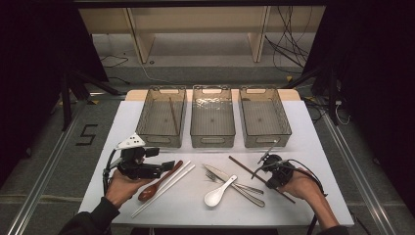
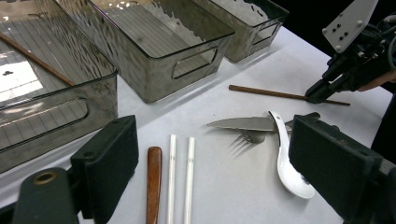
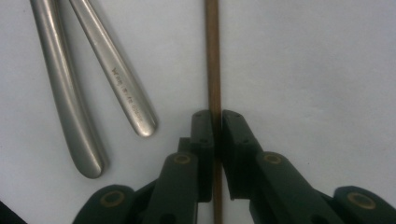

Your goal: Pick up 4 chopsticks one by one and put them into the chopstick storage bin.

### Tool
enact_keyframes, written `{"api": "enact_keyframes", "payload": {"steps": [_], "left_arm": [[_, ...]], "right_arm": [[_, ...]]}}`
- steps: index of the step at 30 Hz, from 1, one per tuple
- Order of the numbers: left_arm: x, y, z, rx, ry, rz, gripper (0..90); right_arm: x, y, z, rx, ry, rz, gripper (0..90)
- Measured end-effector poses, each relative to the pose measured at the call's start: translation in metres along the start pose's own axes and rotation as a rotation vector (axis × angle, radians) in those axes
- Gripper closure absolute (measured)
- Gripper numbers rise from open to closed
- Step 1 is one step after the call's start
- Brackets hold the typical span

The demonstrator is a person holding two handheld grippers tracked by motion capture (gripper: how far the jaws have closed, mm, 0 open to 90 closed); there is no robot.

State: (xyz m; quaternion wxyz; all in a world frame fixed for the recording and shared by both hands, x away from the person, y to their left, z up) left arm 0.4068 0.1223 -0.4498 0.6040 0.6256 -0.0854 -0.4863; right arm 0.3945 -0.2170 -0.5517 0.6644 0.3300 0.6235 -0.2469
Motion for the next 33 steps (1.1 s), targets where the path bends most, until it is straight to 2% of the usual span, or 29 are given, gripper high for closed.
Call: {"api": "enact_keyframes", "payload": {"steps": [7, 12, 19, 23, 25, 29, 33], "left_arm": [[0.0, 0.0, 0.0, 0.003, -0.001, 0.0, 15.5], [0.001, -0.001, -0.001, 0.004, 0.0, -0.003, 15.5], [0.001, -0.001, -0.001, 0.003, 0.0, -0.003, 15.5], [0.002, -0.001, 0.0, 0.002, -0.001, -0.004, 15.5], [0.002, -0.001, 0.001, -0.003, -0.004, -0.001, 15.5], [0.003, 0.001, 0.003, -0.006, -0.009, 0.006, 15.5], [0.005, 0.003, 0.007, -0.004, -0.017, 0.011, 15.5]], "right_arm": [[-0.001, 0.0, -0.001, -0.017, -0.01, 0.003, 85.7], [-0.012, 0.002, -0.002, -0.019, 0.0, 0.045, 85.7], [-0.03, 0.009, -0.006, -0.039, -0.004, 0.13, 85.9], [-0.041, 0.015, -0.012, -0.045, 0.022, 0.189, 85.9], [-0.048, 0.02, -0.014, -0.043, 0.042, 0.238, 85.9], [-0.059, 0.031, -0.02, -0.039, 0.054, 0.328, 85.9], [-0.067, 0.042, -0.03, -0.057, 0.061, 0.393, 85.9]]}}
Point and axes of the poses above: each handheld gripper's, and its own axes: x roughly forward along the jaws, y roughly out of its top, z roughly to its right, the point moved 10 cm from there along x, roughly forward along the jaws, and after that the axes turned 4 degrees about x, right-handed, at the moved point
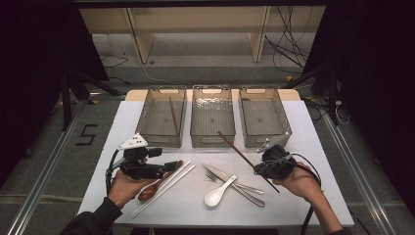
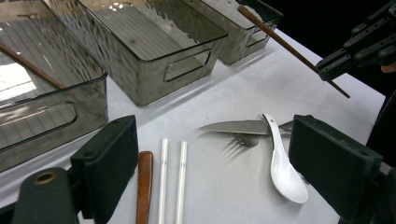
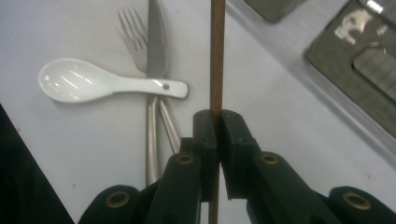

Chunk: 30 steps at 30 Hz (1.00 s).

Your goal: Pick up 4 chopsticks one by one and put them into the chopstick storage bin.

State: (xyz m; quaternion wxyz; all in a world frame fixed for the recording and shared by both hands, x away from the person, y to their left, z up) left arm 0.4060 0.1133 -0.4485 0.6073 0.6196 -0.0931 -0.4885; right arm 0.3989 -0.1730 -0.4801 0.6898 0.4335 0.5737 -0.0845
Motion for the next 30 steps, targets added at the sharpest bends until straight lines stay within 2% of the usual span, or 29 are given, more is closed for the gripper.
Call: {"api": "enact_keyframes", "payload": {"steps": [9, 14, 24, 30], "left_arm": [[0.017, 0.005, 0.018, 0.005, -0.045, -0.001, 15.6], [0.029, 0.012, 0.027, -0.02, -0.068, 0.008, 15.5], [0.046, 0.026, 0.033, -0.079, -0.099, 0.024, 15.7], [0.052, 0.032, 0.042, -0.071, -0.12, 0.022, 15.9]], "right_arm": [[-0.001, 0.025, -0.018, -0.022, -0.003, 0.109, 85.8], [0.001, 0.036, -0.026, -0.037, -0.012, 0.155, 85.8], [0.007, 0.056, -0.049, -0.083, 0.008, 0.203, 85.8], [0.01, 0.063, -0.058, -0.101, 0.019, 0.221, 85.8]]}}
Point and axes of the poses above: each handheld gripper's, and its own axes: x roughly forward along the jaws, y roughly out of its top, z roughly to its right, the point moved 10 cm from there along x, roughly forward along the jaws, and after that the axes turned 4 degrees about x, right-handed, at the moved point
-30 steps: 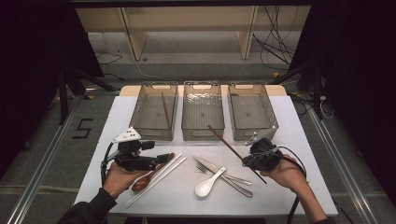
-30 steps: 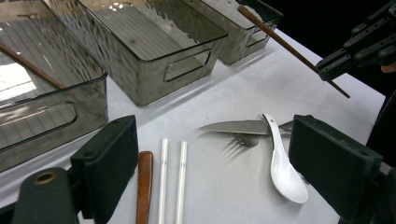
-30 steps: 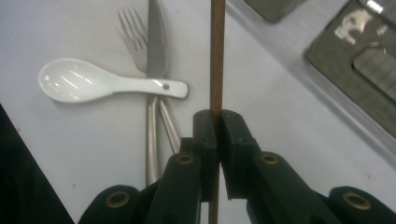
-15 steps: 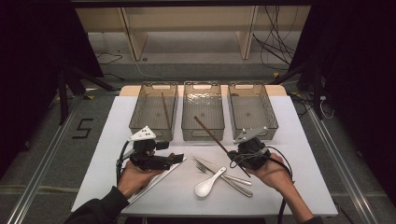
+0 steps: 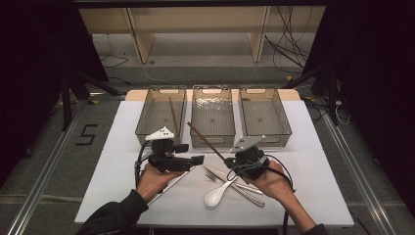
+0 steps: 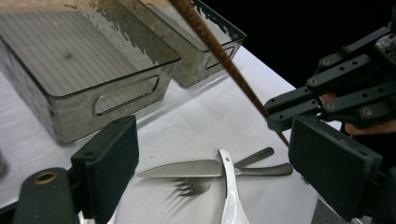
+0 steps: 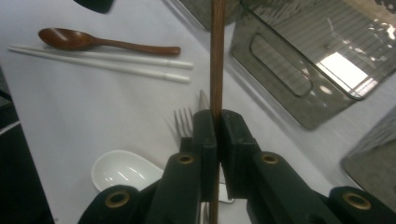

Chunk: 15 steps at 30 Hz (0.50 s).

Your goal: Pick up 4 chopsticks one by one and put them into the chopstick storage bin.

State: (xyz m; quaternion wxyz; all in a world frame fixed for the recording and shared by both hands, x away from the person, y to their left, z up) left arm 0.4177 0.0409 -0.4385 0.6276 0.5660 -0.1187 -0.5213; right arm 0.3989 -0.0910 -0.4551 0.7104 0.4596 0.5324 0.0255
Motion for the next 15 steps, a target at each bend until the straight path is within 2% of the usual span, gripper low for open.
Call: {"api": "enact_keyframes", "payload": {"steps": [6, 15], "left_arm": [[0.008, 0.002, 0.006, -0.001, -0.018, 0.0, 20.4], [0.011, 0.004, 0.008, -0.045, -0.057, 0.011, 36.8]], "right_arm": [[0.003, 0.007, -0.011, -0.015, 0.02, 0.029, 85.7], [0.007, 0.014, -0.022, -0.02, 0.044, 0.056, 85.7]]}}
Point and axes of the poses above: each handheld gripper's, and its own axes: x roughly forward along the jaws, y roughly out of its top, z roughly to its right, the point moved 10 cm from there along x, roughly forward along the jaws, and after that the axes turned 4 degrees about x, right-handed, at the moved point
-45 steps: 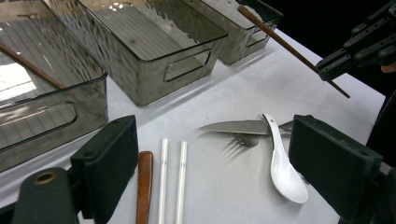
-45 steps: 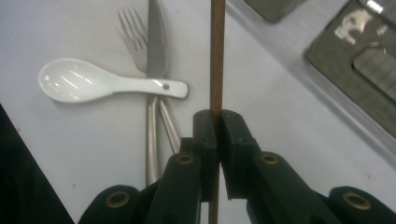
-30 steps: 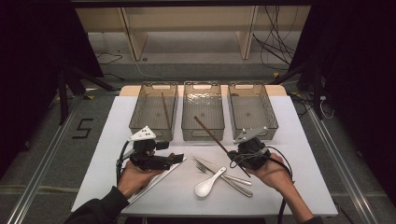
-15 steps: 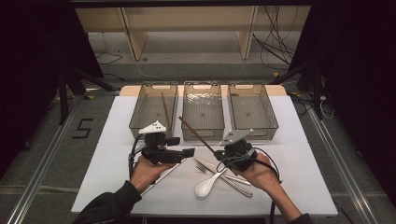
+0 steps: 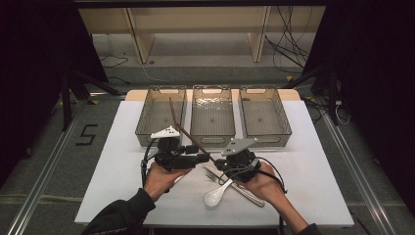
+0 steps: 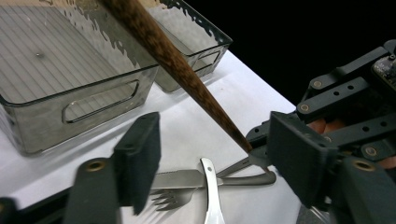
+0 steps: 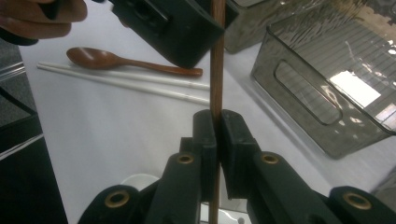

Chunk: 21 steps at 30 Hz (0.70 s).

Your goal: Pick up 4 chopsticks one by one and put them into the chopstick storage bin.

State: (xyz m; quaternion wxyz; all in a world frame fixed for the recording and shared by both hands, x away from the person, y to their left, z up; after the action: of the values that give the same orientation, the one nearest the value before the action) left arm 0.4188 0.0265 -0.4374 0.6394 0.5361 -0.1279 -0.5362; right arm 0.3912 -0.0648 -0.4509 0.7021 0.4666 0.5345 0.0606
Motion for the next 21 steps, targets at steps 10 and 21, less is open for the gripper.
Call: {"api": "enact_keyframes", "payload": {"steps": [10, 21], "left_arm": [[0.0027, -0.0033, 0.003, -0.004, -0.046, -0.014, 50.3], [0.0016, -0.0034, 0.0067, 0.0, -0.075, -0.019, 65.1]], "right_arm": [[0.0034, 0.0037, -0.0079, -0.006, 0.016, 0.012, 85.7], [0.0042, 0.0061, -0.0093, -0.002, 0.017, 0.027, 85.7]]}}
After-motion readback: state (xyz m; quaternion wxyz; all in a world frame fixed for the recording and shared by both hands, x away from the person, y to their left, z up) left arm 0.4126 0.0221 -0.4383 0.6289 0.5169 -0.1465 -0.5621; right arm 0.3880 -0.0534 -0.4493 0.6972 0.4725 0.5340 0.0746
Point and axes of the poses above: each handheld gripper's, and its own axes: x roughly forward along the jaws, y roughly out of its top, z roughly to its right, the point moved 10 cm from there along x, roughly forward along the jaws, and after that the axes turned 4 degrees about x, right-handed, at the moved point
